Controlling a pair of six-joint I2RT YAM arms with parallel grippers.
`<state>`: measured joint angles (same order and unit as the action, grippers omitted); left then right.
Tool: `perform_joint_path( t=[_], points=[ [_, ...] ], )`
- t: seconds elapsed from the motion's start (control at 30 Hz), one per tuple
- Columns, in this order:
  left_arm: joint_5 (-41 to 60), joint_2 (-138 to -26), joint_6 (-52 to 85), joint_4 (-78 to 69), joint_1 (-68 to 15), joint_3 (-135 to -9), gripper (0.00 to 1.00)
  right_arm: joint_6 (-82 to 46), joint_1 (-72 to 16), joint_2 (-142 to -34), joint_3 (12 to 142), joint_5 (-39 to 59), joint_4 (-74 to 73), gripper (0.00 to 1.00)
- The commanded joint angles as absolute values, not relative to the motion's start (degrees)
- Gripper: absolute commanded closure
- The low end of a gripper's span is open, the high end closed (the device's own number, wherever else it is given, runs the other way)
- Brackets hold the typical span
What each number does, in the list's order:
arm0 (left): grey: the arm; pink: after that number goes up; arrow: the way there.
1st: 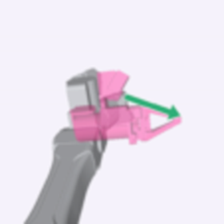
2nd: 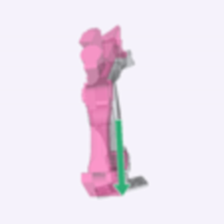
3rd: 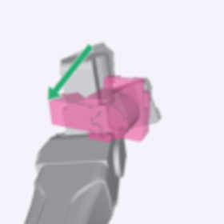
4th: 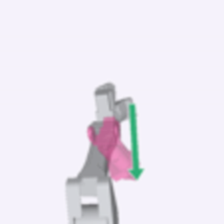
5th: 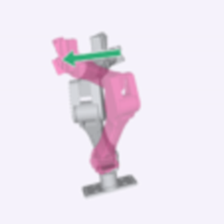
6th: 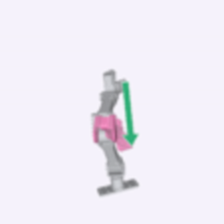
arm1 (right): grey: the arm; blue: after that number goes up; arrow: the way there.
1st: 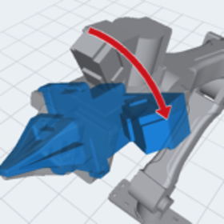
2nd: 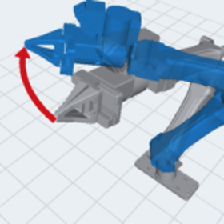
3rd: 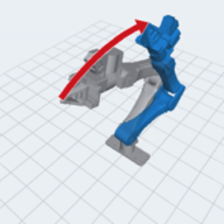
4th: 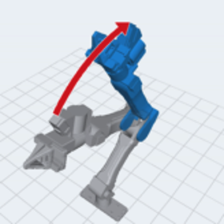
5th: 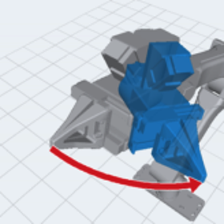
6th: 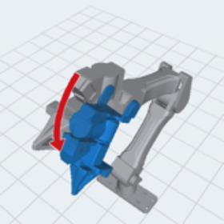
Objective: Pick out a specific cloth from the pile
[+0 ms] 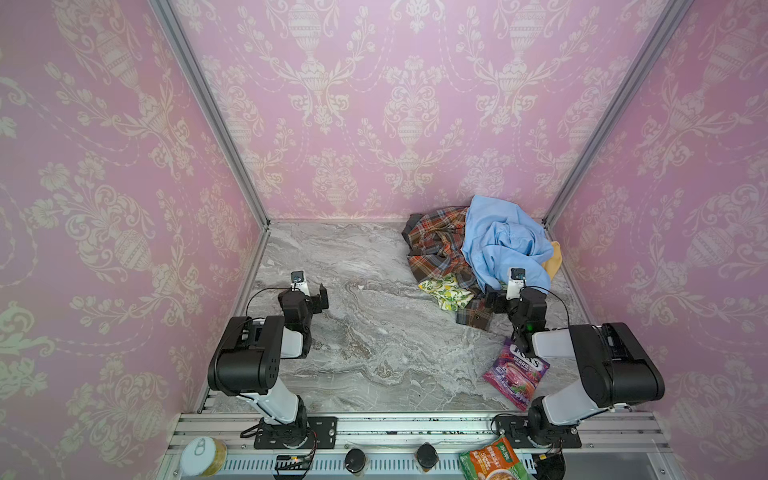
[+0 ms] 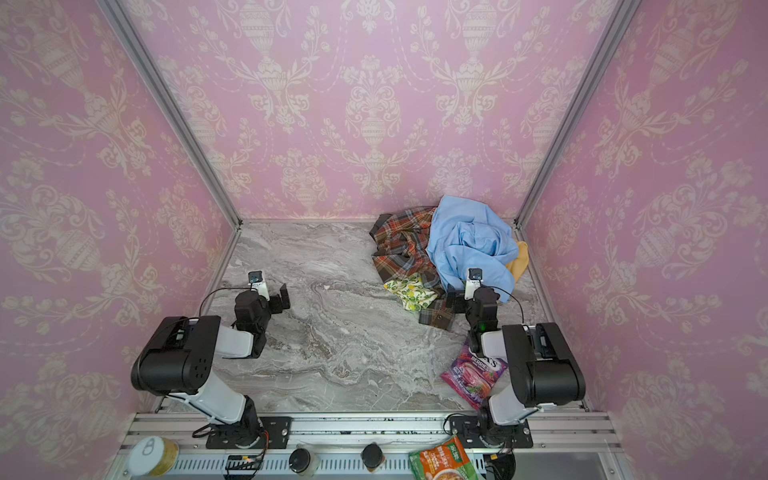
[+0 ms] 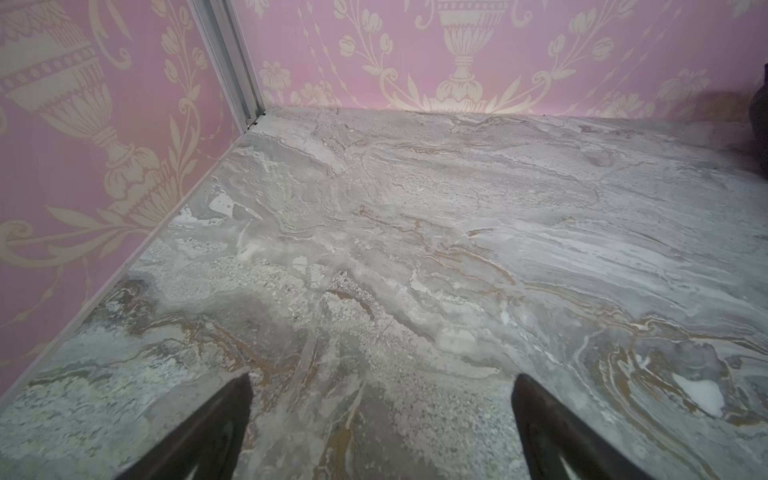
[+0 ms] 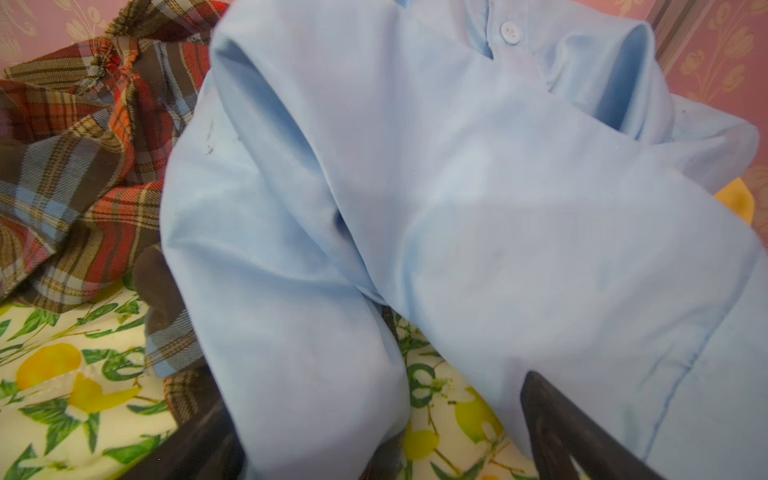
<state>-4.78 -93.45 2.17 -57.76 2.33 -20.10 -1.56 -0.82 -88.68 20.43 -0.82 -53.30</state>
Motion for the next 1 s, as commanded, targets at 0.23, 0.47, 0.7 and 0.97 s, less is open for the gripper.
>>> perform_joint_path(
  t=[0.23,0.47,0.7,0.97],
  points=[
    [-3.17,-93.68,0.79,-57.57,1.85,-20.62,0.01,-2.46,-0.82,-88.56,20.69,-0.55,-54.58,0.00],
    [-3.16,-93.69,0.97,-57.39,1.93,-20.58,0.01,-2.46,-0.81,-88.57,20.68,-0.59,-54.53,0.00],
    [-9.87,-93.78,3.23,-60.58,1.93,-19.15,0.01,-3.14,-0.82,-88.53,20.31,-2.75,-55.06,0.00],
    [-10.07,-93.78,3.08,-60.03,1.93,-19.40,0.01,-4.21,-0.87,-88.55,19.60,-5.26,-56.51,0.00]
  ],
)
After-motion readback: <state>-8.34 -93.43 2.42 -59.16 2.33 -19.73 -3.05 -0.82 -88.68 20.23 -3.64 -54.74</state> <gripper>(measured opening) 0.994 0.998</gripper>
